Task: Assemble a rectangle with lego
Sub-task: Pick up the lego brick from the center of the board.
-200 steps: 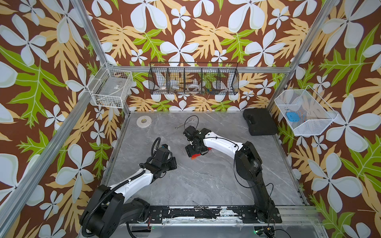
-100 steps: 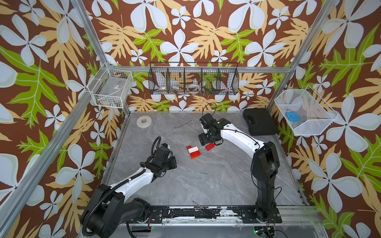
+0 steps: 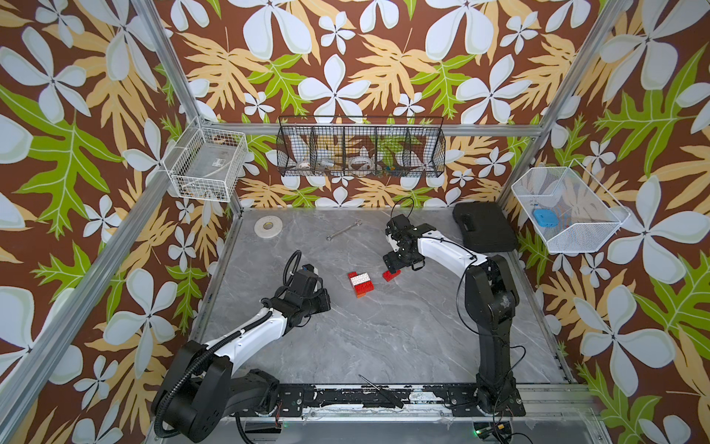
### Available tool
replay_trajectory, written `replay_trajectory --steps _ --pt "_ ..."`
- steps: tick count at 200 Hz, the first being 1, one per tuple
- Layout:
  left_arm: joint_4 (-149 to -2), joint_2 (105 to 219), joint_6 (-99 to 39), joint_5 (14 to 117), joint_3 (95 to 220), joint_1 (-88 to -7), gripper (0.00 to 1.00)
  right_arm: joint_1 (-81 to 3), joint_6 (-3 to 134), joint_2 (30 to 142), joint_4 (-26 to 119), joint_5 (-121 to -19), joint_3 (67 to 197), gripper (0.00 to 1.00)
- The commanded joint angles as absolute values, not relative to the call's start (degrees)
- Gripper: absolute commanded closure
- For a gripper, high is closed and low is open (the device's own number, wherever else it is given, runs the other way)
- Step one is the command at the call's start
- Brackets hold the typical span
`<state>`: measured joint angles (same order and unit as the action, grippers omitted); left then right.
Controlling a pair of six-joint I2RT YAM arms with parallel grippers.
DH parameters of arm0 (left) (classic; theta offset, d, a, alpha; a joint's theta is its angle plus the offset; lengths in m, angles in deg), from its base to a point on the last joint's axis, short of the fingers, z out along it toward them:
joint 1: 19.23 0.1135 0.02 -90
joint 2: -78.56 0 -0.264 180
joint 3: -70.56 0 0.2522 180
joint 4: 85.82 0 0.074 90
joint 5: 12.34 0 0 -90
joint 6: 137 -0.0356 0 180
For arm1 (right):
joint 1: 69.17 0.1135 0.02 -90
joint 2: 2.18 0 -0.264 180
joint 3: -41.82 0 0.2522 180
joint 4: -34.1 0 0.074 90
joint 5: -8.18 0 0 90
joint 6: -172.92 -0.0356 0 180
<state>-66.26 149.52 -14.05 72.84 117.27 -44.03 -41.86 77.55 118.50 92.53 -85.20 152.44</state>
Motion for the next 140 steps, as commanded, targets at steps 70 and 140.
replay_trajectory --steps 70,140 --pt "-64.34 149.7 -14.3 72.4 117.91 -44.02 0.82 -41.77 79.95 122.64 92.14 -78.84 154.04 0.14" --pt "-64.85 150.05 -14.14 71.86 117.76 -44.02 0.82 -41.8 79.93 123.35 91.14 -79.01 152.79 0.2"
